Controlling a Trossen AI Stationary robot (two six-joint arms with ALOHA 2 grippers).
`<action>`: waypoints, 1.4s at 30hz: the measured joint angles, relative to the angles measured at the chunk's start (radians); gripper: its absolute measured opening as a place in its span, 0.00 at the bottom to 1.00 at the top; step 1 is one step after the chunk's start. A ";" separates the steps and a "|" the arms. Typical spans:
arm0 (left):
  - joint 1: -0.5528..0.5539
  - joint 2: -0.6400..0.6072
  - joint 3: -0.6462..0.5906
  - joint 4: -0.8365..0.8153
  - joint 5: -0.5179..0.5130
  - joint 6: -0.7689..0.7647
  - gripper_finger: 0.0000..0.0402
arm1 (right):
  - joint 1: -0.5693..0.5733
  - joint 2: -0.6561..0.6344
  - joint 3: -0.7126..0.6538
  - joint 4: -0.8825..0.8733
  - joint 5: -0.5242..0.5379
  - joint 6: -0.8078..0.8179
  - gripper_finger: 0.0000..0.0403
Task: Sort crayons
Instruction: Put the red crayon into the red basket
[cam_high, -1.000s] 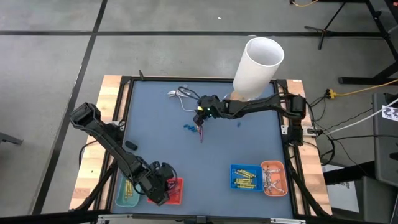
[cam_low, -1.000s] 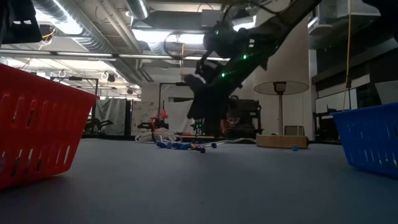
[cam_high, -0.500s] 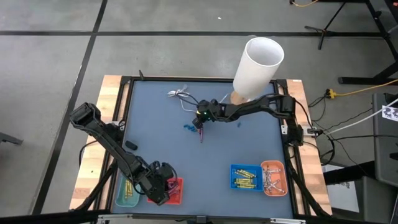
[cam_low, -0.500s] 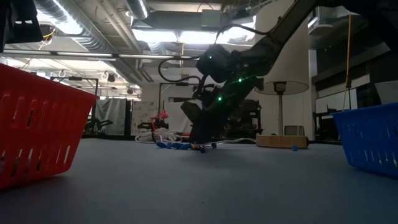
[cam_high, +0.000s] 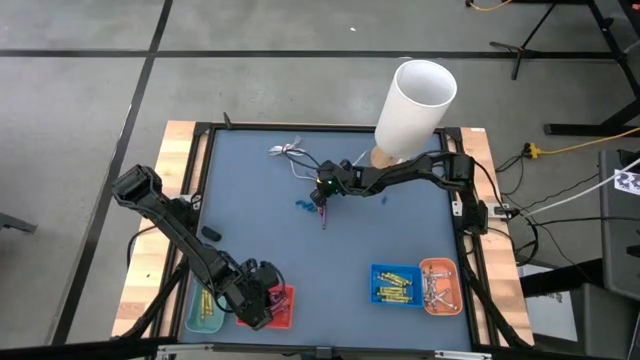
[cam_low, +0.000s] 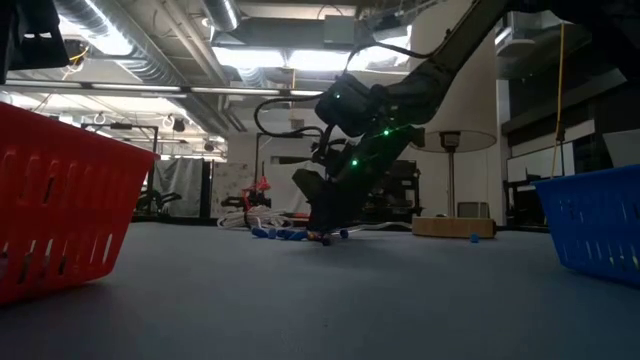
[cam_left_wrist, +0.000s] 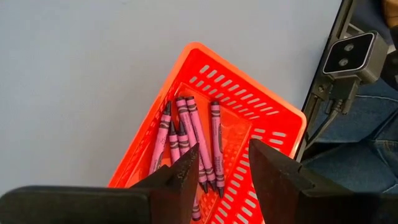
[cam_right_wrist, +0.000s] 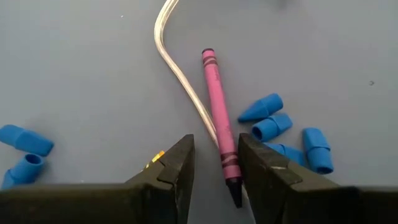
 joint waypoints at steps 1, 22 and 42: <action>0.000 0.000 0.000 0.000 0.000 0.000 0.31 | 0.000 0.000 0.000 0.000 0.000 0.000 0.31; 0.000 0.000 0.000 0.000 0.000 0.000 0.31 | -0.001 -0.007 0.000 -0.007 -0.034 -0.007 0.05; 0.005 0.000 0.000 0.001 -0.134 0.043 0.31 | 0.016 -0.030 0.111 -0.023 -0.330 -0.087 0.07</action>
